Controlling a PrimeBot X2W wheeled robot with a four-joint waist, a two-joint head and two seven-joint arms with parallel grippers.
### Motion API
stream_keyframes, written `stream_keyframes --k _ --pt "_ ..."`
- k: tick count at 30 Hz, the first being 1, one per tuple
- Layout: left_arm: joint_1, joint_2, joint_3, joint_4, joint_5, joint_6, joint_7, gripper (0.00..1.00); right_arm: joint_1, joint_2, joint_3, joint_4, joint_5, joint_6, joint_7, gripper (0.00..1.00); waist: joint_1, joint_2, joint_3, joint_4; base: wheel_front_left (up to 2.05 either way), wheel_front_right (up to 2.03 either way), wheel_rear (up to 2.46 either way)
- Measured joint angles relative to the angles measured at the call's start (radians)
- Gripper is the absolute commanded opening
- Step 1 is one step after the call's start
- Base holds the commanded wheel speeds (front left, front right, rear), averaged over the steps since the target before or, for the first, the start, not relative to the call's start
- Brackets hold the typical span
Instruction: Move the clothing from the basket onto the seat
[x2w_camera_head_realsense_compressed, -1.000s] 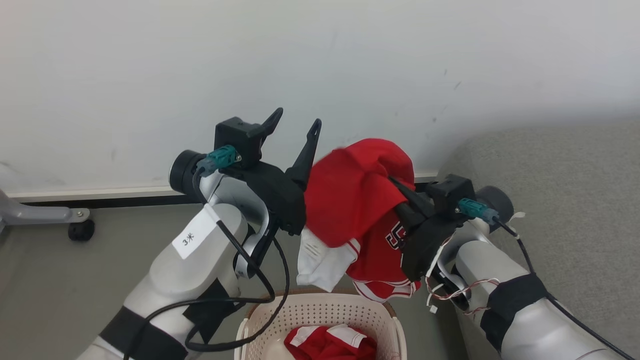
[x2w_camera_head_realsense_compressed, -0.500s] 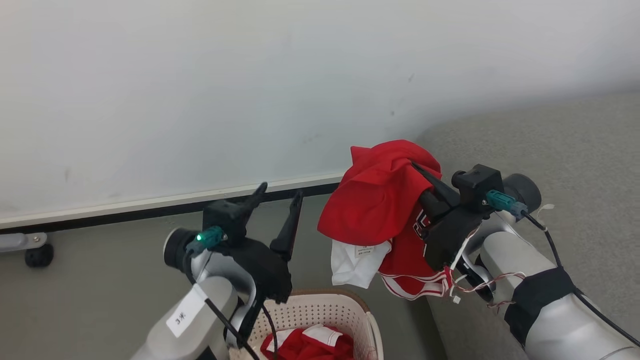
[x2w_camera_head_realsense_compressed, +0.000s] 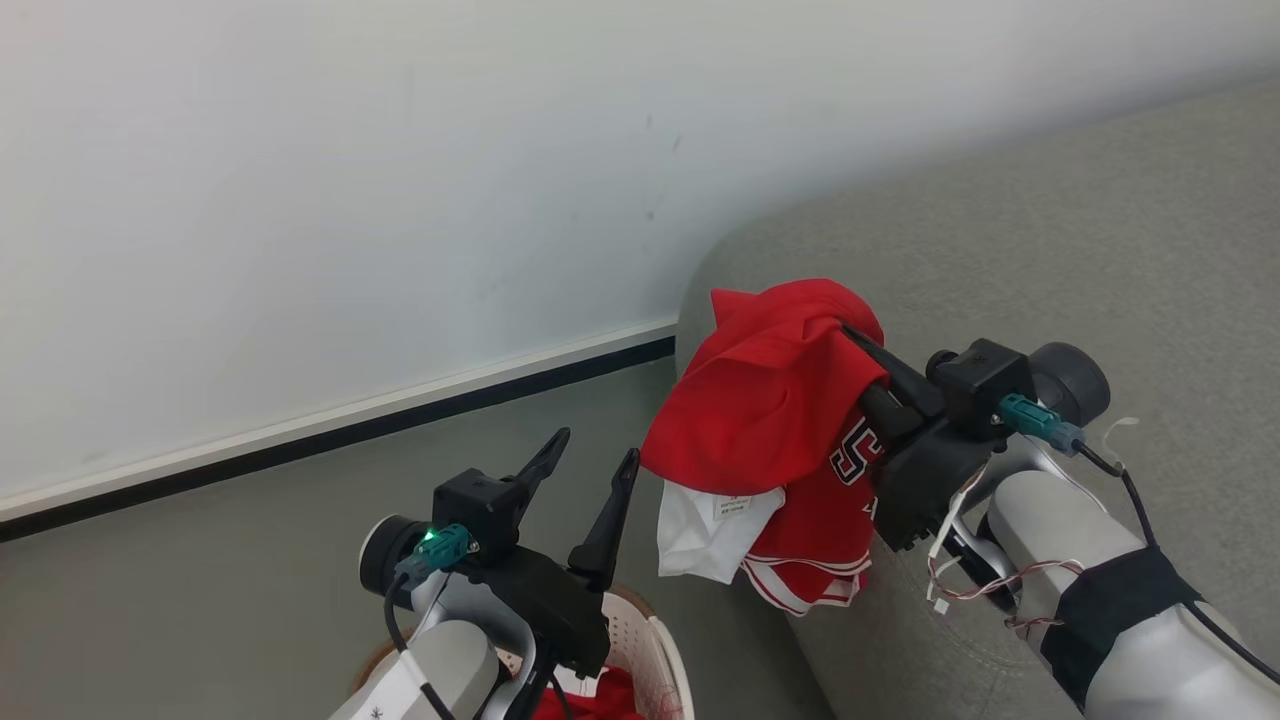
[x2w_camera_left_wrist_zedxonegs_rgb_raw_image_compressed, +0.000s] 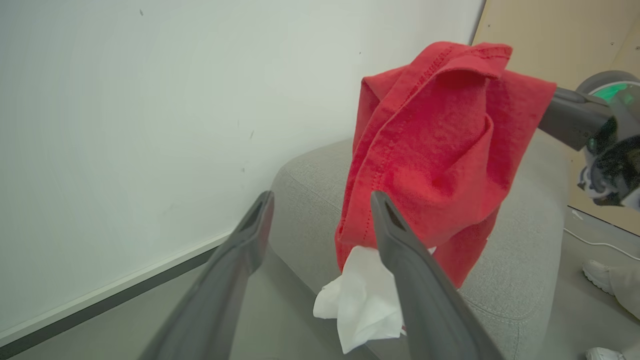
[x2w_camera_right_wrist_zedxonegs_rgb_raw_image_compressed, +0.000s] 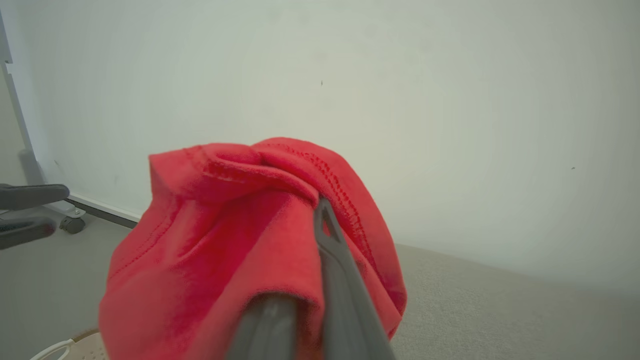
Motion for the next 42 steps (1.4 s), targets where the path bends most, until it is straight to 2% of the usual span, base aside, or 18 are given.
stream_keyframes --k 11,18,26,36,42 --pt "0.045 0.006 0.016 -0.091 0.055 0.014 0.0 1.0 0.009 -0.077 -0.046 -0.125 -0.012 -0.025 0.0 0.0 0.0 0.0 0.03 -0.156 0.0 0.0 0.0" --pt "0.042 0.015 0.002 -0.117 0.106 0.019 0.0 1.0 -0.05 -0.124 -0.1 -0.192 -0.011 -0.035 0.0 0.0 0.0 0.0 0.101 -0.2 0.0 0.0 0.0" --pt "0.002 0.04 -0.019 -0.145 0.164 0.026 0.0 1.0 -0.22 -0.149 -0.182 -0.188 0.007 -0.035 0.0 0.0 0.0001 0.0001 0.206 -0.201 0.0 0.0 0.0" --pt "-0.056 0.08 -0.028 -0.208 0.215 0.028 0.001 1.0 -0.475 -0.223 -0.269 -0.076 0.024 -0.028 0.044 0.0 0.0002 0.0001 0.338 -0.151 0.0 0.0 0.0" --pt "-0.089 0.098 -0.036 -0.25 0.254 0.035 0.019 1.0 -0.554 -0.261 -0.321 0.002 0.049 -0.028 0.062 0.0 0.0001 0.0001 0.405 -0.119 0.0 0.0 0.0"
